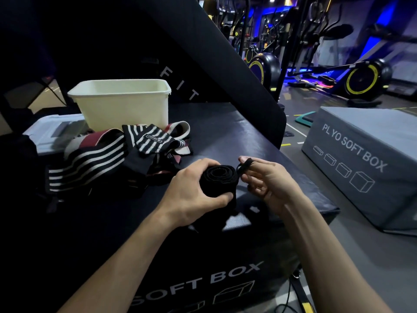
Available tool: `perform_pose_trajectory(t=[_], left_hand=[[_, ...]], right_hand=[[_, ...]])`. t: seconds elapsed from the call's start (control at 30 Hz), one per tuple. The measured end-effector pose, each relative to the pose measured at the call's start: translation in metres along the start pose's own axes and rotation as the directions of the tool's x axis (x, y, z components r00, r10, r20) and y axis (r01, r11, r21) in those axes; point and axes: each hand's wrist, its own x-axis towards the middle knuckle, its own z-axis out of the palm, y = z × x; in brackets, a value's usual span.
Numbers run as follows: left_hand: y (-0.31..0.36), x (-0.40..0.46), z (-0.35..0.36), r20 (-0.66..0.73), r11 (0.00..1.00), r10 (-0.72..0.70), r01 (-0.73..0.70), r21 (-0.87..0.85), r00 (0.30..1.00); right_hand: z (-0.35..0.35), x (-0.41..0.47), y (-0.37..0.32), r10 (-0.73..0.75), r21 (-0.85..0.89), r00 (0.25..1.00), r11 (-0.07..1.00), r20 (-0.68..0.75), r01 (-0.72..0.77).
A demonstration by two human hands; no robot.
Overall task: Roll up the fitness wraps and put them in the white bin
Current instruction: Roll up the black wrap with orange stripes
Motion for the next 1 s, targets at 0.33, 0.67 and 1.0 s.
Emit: perform_pose_trajectory(t=[0.33,0.67,1.0], left_hand=[[0.003,-0.006,0.011,-0.092,0.998,-0.002,0.009,0.07,0.996],[0.002,-0.01,0.012,-0.125,0.996,0.012,-0.001,0.086,0.992],[0.008,-0.014,0.02,-0.246,0.986,-0.045,0.083,0.146,0.968]], right_hand=[[0.013,-0.005,0.02,-0.232,0.161,0.966,0.964,0.118,0.212],[0.014,0.0,0.028,-0.462,-0.054,0.886,0.885,0.039,0.463],[0.004,-0.017,0.023,-0.5,-0.231,0.852,0.82,0.153,0.523]])
